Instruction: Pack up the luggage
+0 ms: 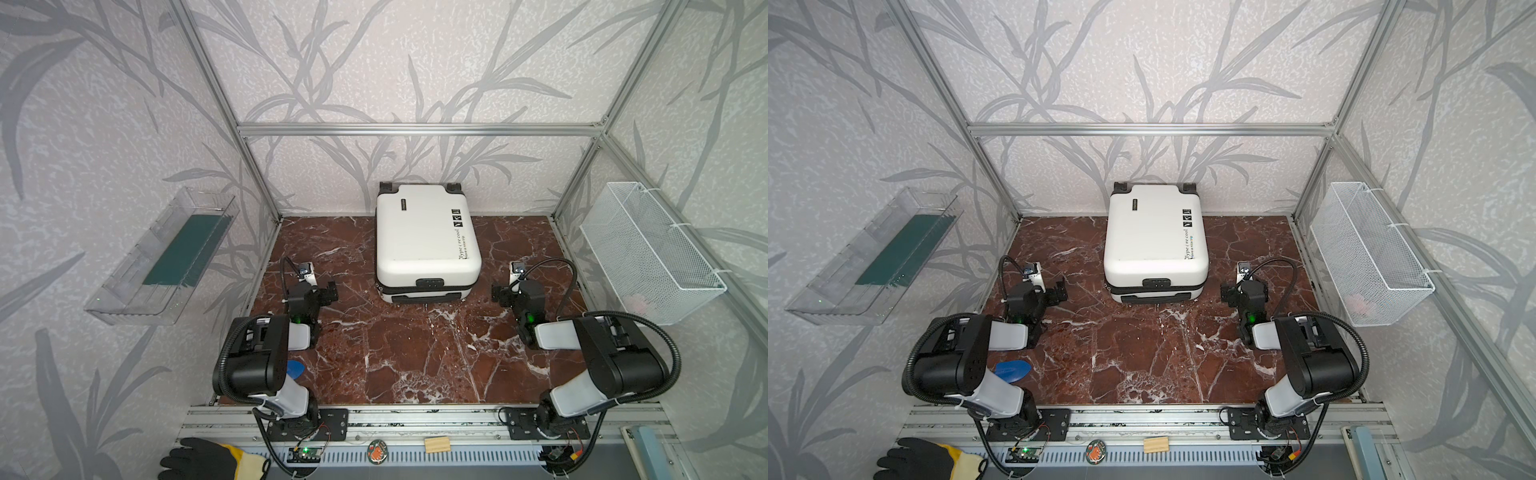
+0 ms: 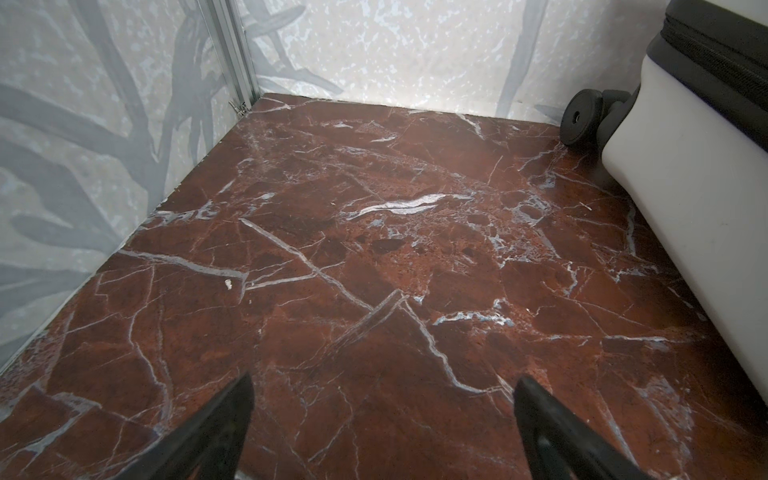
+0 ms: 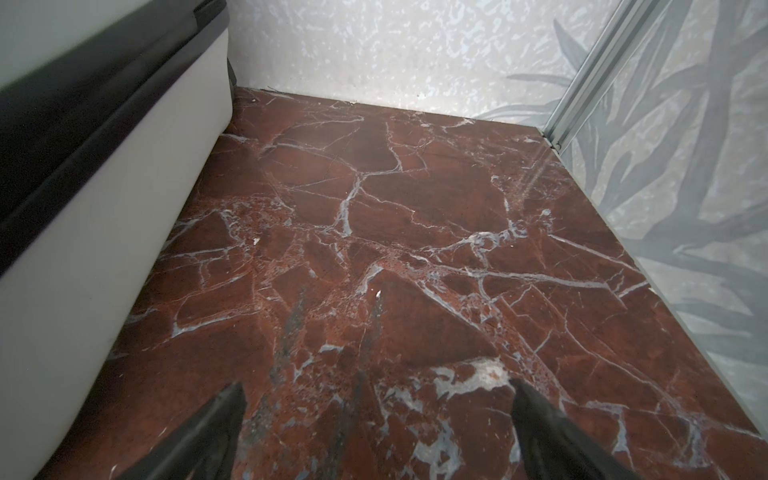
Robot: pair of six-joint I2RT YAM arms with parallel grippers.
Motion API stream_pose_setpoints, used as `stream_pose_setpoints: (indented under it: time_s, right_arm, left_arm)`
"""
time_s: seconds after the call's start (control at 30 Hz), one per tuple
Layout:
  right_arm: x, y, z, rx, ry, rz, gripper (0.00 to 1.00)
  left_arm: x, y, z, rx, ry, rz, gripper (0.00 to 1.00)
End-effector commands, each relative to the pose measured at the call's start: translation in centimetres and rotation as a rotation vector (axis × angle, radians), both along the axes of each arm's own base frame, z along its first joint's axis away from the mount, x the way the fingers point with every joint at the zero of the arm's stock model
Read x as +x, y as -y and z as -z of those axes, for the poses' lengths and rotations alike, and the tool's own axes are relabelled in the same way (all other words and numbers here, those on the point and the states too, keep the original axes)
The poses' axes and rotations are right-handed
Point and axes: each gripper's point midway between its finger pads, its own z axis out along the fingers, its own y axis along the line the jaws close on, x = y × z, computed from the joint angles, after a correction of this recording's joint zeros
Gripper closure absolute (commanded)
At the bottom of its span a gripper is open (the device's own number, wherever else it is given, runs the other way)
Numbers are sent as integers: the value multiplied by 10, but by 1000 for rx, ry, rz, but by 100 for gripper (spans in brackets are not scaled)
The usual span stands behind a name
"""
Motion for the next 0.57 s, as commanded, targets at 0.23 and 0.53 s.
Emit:
stream_pose_setpoints:
  time_s: [0.23,0.53]
  right_arm:
    - [4,0,-12,9,31,0,1]
    - [4,0,-12,9,31,0,1]
  left_arm:
    - [7,2,-12,23,35,18,1]
    - [7,2,-12,24,37,16,1]
